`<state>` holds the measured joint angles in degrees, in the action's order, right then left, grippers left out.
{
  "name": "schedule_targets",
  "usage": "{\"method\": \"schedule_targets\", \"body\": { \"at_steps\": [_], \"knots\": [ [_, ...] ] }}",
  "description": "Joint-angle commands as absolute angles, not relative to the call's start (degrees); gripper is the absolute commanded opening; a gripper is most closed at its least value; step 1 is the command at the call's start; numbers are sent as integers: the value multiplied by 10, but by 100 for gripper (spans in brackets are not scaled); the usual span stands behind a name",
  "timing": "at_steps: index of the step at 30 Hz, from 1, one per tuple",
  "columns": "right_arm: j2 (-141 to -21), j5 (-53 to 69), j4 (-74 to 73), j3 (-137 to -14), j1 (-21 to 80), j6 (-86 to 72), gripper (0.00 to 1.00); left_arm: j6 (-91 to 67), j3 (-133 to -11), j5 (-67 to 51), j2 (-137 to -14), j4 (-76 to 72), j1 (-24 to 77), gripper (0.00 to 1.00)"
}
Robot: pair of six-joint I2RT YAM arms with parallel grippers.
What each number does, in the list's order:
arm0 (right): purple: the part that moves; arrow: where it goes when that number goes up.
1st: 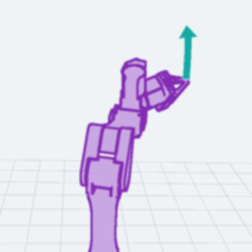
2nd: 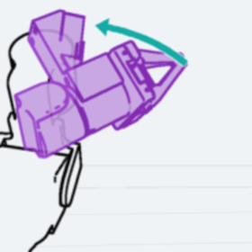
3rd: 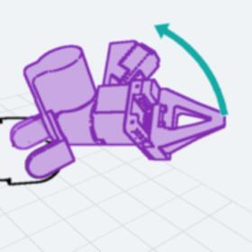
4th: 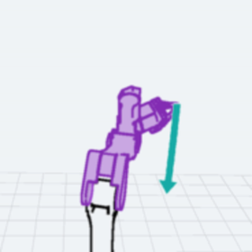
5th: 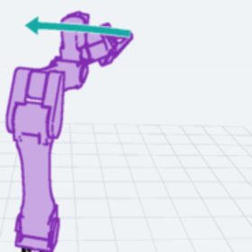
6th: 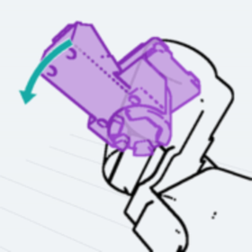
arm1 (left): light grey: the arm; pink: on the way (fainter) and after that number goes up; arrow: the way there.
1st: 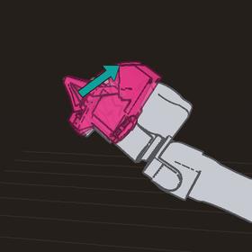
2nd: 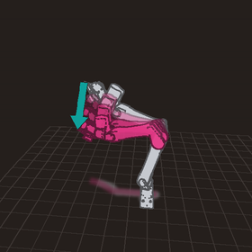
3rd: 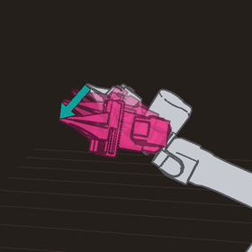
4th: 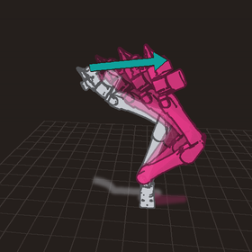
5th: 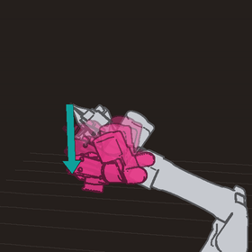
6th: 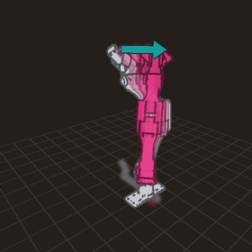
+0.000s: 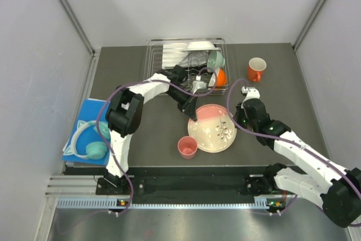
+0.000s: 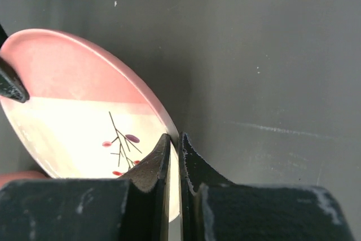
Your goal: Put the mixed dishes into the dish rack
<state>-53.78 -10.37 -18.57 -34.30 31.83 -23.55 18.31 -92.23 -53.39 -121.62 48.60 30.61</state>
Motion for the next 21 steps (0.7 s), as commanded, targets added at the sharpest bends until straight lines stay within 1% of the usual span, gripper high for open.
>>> {"method": "schedule_targets", "body": {
  "at_steps": [1,8,11,13,14,17,18,19,20,21],
  "knots": [
    [-552,-16,-47,-375,333,-266,0,184,-973,-562,-1189,468,320,0],
    [-584,-5,-33,-373,333,-263,0,182,-1019,-558,-1172,493,320,0],
    [-584,-25,-45,-374,332,-263,0,184,-1031,-546,-1151,493,320,0],
    [-582,-37,-49,-375,332,-263,9,184,-1030,-530,-1136,488,320,0],
    [-580,-40,-55,-377,332,-263,22,184,-1029,-527,-1131,487,320,0],
    [-576,-47,-62,-381,331,-263,31,195,-1029,-512,-1115,496,320,0],
    [-574,-48,-65,-382,331,-260,38,203,-1030,-507,-1108,499,320,0],
    [-571,-54,-67,-383,331,-259,42,207,-1030,-499,-1105,506,321,0],
    [-566,-58,-69,-385,331,-259,49,212,-1029,-492,-1100,507,322,0],
    [-563,-65,-71,-386,331,-258,52,220,-1030,-488,-1093,509,322,0]
  ]
}}
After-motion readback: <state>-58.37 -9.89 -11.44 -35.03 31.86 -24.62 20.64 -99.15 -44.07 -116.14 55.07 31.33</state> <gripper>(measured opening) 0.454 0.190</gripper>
